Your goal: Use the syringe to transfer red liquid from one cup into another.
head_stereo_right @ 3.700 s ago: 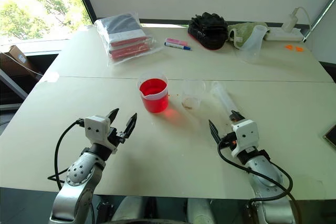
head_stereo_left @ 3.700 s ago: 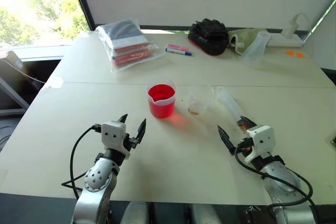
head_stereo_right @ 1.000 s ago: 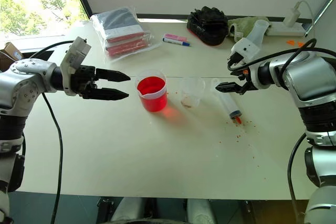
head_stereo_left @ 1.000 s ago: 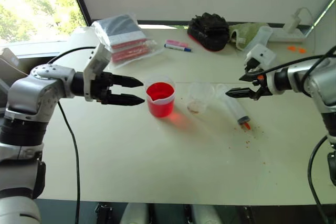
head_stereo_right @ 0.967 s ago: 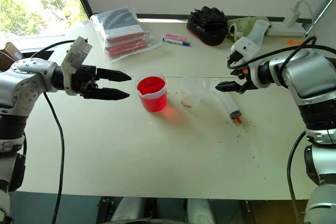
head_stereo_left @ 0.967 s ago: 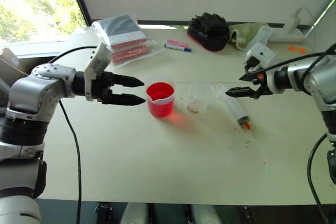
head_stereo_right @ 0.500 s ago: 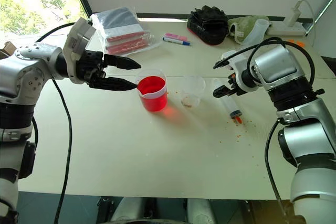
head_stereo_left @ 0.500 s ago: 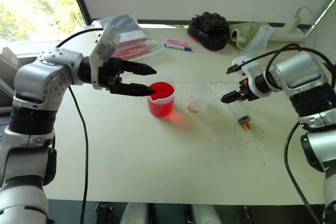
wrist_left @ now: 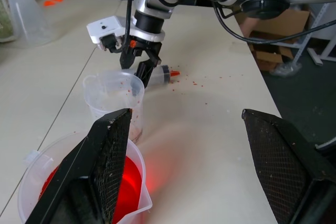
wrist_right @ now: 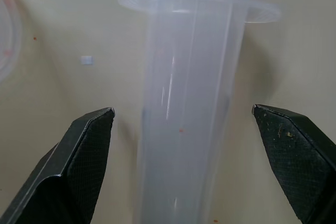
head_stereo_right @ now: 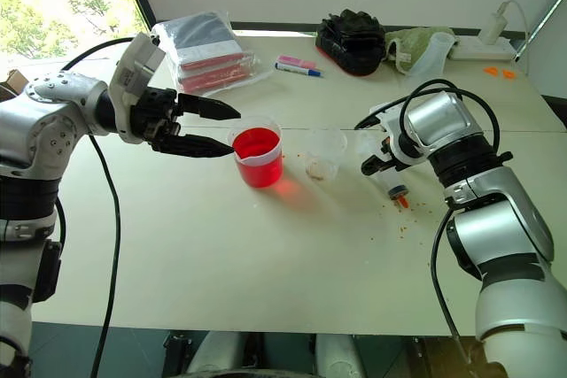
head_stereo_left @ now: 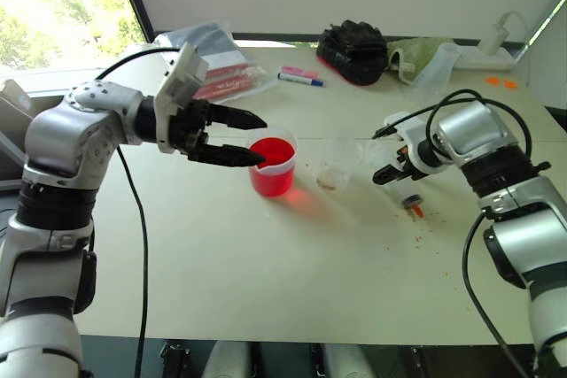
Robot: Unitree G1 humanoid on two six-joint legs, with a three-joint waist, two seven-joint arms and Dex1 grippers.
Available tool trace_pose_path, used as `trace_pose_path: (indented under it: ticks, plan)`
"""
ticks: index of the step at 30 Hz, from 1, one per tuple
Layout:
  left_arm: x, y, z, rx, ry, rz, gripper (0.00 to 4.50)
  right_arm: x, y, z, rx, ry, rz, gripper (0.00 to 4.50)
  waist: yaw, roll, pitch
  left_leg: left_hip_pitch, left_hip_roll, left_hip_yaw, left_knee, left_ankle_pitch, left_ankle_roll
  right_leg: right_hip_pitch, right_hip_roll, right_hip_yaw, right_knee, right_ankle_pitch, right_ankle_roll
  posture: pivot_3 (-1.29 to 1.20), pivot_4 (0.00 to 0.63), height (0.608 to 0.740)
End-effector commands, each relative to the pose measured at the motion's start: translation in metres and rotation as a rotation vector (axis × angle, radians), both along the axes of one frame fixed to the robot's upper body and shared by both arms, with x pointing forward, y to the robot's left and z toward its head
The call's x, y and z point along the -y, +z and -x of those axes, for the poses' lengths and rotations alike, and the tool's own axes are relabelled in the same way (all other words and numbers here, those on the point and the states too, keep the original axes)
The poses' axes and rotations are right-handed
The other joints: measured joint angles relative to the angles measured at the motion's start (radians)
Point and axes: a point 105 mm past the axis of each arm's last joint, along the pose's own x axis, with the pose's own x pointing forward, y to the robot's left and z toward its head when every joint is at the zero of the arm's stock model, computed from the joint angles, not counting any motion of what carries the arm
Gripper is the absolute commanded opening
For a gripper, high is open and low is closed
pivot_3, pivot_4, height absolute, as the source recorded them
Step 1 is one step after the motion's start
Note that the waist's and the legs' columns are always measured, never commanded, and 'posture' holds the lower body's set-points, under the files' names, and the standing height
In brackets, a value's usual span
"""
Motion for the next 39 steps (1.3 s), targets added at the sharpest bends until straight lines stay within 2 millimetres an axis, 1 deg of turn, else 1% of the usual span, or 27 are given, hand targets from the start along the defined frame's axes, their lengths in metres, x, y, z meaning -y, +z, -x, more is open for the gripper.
trace_pose_path:
  ticks: [1, 2, 3, 5, 6, 7, 10, 12, 15, 17, 18, 20, 21, 22, 23, 24, 26, 27, 28, 30, 31, 32, 33, 34, 36, 37, 39]
  plan:
    - [0.001, 0.004, 0.003, 0.04, -0.006, -0.013, 3.53, 0.001, 0.008, -0.005, 0.032, 0.001, 0.026, 3.87, 0.0, 0.0, 0.0, 0.0, 0.0, 0.0, 0.0, 0.0, 0.0, 0.0, 0.0, 0.0, 0.0, 0.0, 0.0, 0.0, 0.15, 0.711]
    - [0.001, 0.004, 0.003, 0.039, -0.006, -0.012, 3.53, 0.001, 0.007, -0.005, 0.028, -0.003, 0.025, 3.53, 0.0, 0.0, 0.0, 0.0, 0.0, 0.0, 0.0, 0.0, 0.0, 0.0, 0.0, 0.0, 0.0, 0.0, 0.0, 0.0, 0.15, 0.711]
    - [0.001, 0.004, 0.003, 0.039, -0.004, -0.013, 3.53, 0.001, 0.007, -0.005, 0.028, -0.002, 0.026, 3.05, 0.0, 0.0, 0.0, 0.0, 0.0, 0.0, 0.0, 0.0, 0.0, 0.0, 0.0, 0.0, 0.0, 0.0, 0.0, 0.0, 0.15, 0.711]
    - [0.001, 0.003, 0.002, 0.039, 0.001, -0.014, 3.53, 0.002, 0.006, -0.005, 0.027, -0.002, 0.028, 1.94, -0.001, 0.0, 0.0, 0.0, 0.0, 0.0, 0.0, 0.0, 0.0, 0.0, 0.0, 0.0, 0.0, 0.0, 0.0, 0.0, 0.15, 0.711]
    - [0.001, 0.004, 0.002, 0.04, 0.003, -0.013, 3.53, 0.002, 0.005, -0.006, 0.025, -0.004, 0.031, 1.49, -0.001, 0.0, 0.0, 0.0, 0.0, 0.0, 0.0, 0.0, 0.0, 0.0, 0.0, 0.0, 0.0, 0.0, 0.0, 0.0, 0.15, 0.711]
    - [0.001, 0.004, 0.002, 0.042, 0.004, -0.013, 3.53, 0.003, 0.004, -0.006, 0.024, -0.006, 0.031, 1.38, -0.001, 0.0, 0.0, 0.0, 0.0, 0.0, 0.0, 0.0, 0.0, 0.0, 0.0, 0.0, 0.0, 0.0, 0.0, 0.0, 0.15, 0.711]
    - [0.001, 0.005, 0.001, 0.045, 0.007, -0.01, 3.53, 0.002, 0.005, -0.004, 0.023, -0.005, 0.023, 1.38, -0.001, 0.0, 0.0, 0.0, 0.0, 0.0, 0.001, 0.0, 0.0, 0.0, 0.0, 0.0, 0.0, 0.0, 0.0, 0.0, 0.15, 0.711]
    - [0.0, 0.007, -0.001, 0.048, 0.016, -0.004, 3.53, 0.004, 0.009, -0.004, 0.044, -0.017, 0.019, 1.38, -0.001, 0.0, 0.0, 0.0, 0.0, 0.0, 0.001, 0.0, 0.0, 0.0, 0.0, 0.0, 0.0, 0.0, 0.0, 0.0, 0.15, 0.711]
    - [-0.003, 0.01, -0.004, 0.051, 0.042, 0.013, 3.53, 0.009, 0.023, -0.005, 0.089, -0.062, -0.008, 1.38, 0.0, 0.0, 0.0, 0.0, 0.0, 0.0, 0.001, 0.0, 0.0, 0.0, 0.0, 0.0, 0.0, 0.0, 0.0, 0.0, 0.15, 0.711]
    - [-0.007, 0.012, -0.006, 0.054, 0.059, 0.025, 3.53, 0.016, 0.038, -0.008, 0.159, -0.096, -0.008, 1.38, 0.0, 0.0, 0.0, 0.0, 0.0, 0.0, 0.001, 0.0, 0.0, 0.0, 0.0, 0.0, 0.0, 0.0, 0.0, 0.0, 0.15, 0.711]
    - [-0.009, 0.015, -0.007, 0.056, 0.073, 0.035, 3.53, 0.017, 0.053, -0.012, 0.23, -0.106, -0.03, 1.38, 0.0, 0.0, 0.0, -0.001, 0.0, 0.0, 0.001, 0.0, 0.0, 0.0, 0.0, 0.0, 0.001, 0.0, 0.0, 0.0, 0.15, 0.711]
    - [-0.016, 0.019, -0.012, 0.056, 0.114, 0.059, 3.53, 0.019, 0.094, -0.024, 0.447, -0.135, -0.059, 1.38, 0.0, 0.0, 0.0, -0.001, 0.0, 0.0, 0.001, 0.0, 0.0, 0.0, 0.0, 0.0, 0.001, 0.0, 0.0, 0.0, 0.15, 0.711]
    - [-0.019, 0.02, -0.013, 0.051, 0.131, 0.073, 3.53, 0.017, 0.116, -0.029, 0.567, -0.15, -0.101, 1.38, 0.0, 0.0, 0.0, -0.001, 0.0, 0.0, 0.001, 0.0, 0.0, -0.001, 0.0, 0.0, 0.001, 0.0, 0.0, 0.0, 0.15, 0.711]
    - [-0.022, 0.021, -0.014, 0.049, 0.141, 0.081, 3.53, 0.014, 0.133, -0.032, 0.665, -0.16, -0.147, 1.38, -0.002, 0.0, 0.0, -0.001, 0.0, 0.0, 0.001, 0.0, 0.0, -0.001, 0.0, 0.0, 0.001, 0.0, 0.0, 0.0, 0.15, 0.711]
    - [-0.024, 0.021, -0.014, 0.05, 0.15, 0.084, 3.53, 0.011, 0.146, -0.033, 0.737, -0.169, -0.201, 1.38, -0.004, 0.0, 0.0, -0.001, 0.0, 0.0, 0.001, 0.0, 0.0, -0.002, 0.0, 0.0, 0.001, 0.0, 0.0, 0.0, 0.15, 0.711]
    - [-0.026, 0.022, -0.014, 0.055, 0.157, 0.083, 3.53, 0.003, 0.161, -0.033, 0.832, -0.149, -0.28, 1.38, -0.005, 0.0, 0.0, -0.001, 0.0, 0.0, 0.001, 0.0, 0.0, -0.002, 0.0, 0.0, 0.002, 0.0, 0.0, 0.0, 0.15, 0.711]
    - [-0.03, 0.024, -0.016, 0.064, 0.172, 0.08, 3.53, -0.015, 0.185, -0.029, 1.024, -0.067, -0.365, 1.38, -0.01, 0.0, 0.0, -0.001, 0.001, 0.0, 0.001, 0.0, 0.0, -0.002, 0.001, 0.0, 0.004, 0.0, 0.0, 0.0, 0.15, 0.711]
    - [-0.032, 0.026, -0.017, 0.07, 0.179, 0.079, 3.53, -0.025, 0.193, -0.026, 1.099, -0.026, -0.38, 1.38, -0.016, 0.0, 0.0, -0.001, 0.001, 0.0, 0.001, 0.0, 0.0, -0.002, 0.001, 0.0, 0.004, 0.0, 0.0, 0.0, 0.15, 0.711]
    - [-0.034, 0.028, -0.019, 0.078, 0.188, 0.081, 3.53, -0.039, 0.198, -0.022, 1.149, 0.024, -0.446, 1.38, -0.02, 0.0, 0.0, -0.001, 0.0, 0.0, 0.001, 0.0, 0.0, -0.002, 0.001, 0.0, 0.004, 0.0, 0.0, 0.0, 0.15, 0.711]
    - [-0.037, 0.035, -0.025, 0.102, 0.216, 0.104, 3.53, -0.067, 0.21, -0.009, 1.241, 0.133, -0.646, 1.38, -0.025, 0.0, 0.0, -0.001, 0.0, 0.0, 0.001, 0.0, 0.0, -0.002, 0.001, 0.0, 0.006, 0.0, 0.0, 0.0, 0.15, 0.711]
    - [-0.038, 0.039, -0.029, 0.11, 0.233, 0.118, 3.53, -0.082, 0.213, -0.002, 1.262, 0.188, -0.733, 1.38, -0.026, 0.0, 0.0, -0.001, 0.0, 0.0, 0.001, 0.0, 0.0, -0.002, 0.001, 0.0, 0.006, 0.0, 0.0, 0.0, 0.15, 0.711]
    - [-0.04, 0.041, -0.03, 0.112, 0.24, 0.122, 3.53, -0.099, 0.212, 0.006, 1.272, 0.249, -0.816, 1.38, -0.027, 0.0, 0.0, -0.001, 0.0, 0.0, 0.001, 0.0, -0.001, -0.002, 0.001, 0.0, 0.006, 0.0, 0.0, 0.0, 0.15, 0.711]
    - [-0.042, 0.041, -0.031, 0.113, 0.245, 0.121, 3.53, -0.111, 0.209, 0.012, 1.268, 0.286, -0.868, 1.38, -0.029, 0.0, 0.0, -0.001, 0.0, 0.0, 0.002, 0.0, -0.001, -0.003, 0.001, -0.001, 0.008, 0.0, 0.0, 0.0, 0.15, 0.711]
    - [-0.043, 0.042, -0.031, 0.116, 0.249, 0.116, 3.53, -0.12, 0.204, 0.017, 1.26, 0.316, -0.899, 1.38, -0.03, 0.0, 0.0, -0.001, 0.0, 0.0, 0.001, 0.0, -0.001, -0.004, 0.001, -0.001, 0.009, 0.0, 0.0, 0.0, 0.15, 0.711]
    - [-0.048, 0.044, -0.032, 0.123, 0.267, 0.109, 3.53, -0.146, 0.191, 0.033, 1.251, 0.424, -0.962, 1.38, -0.031, 0.0, 0.0, -0.001, -0.001, -0.001, 0.002, 0.0, -0.001, -0.006, 0.0, -0.001, 0.016, 0.0, 0.0, 0.0, 0.15, 0.711]
    - [-0.05, 0.046, -0.033, 0.123, 0.273, 0.111, 3.53, -0.155, 0.185, 0.04, 1.246, 0.464, -0.987, 1.38, -0.031, 0.0, 0.0, -0.001, -0.001, -0.001, 0.002, 0.0, -0.001, -0.006, 0.0, -0.001, 0.016, 0.0, 0.0, 0.0, 0.15, 0.711]
    - [-0.052, 0.048, -0.032, 0.121, 0.278, 0.114, 3.53, -0.166, 0.174, 0.05, 1.232, 0.515, -1.034, 1.38, -0.033, 0.0, 0.0, -0.001, -0.001, -0.002, 0.002, 0.0, -0.001, -0.006, 0.0, -0.001, 0.016, 0.0, 0.0, 0.0, 0.15, 0.711]
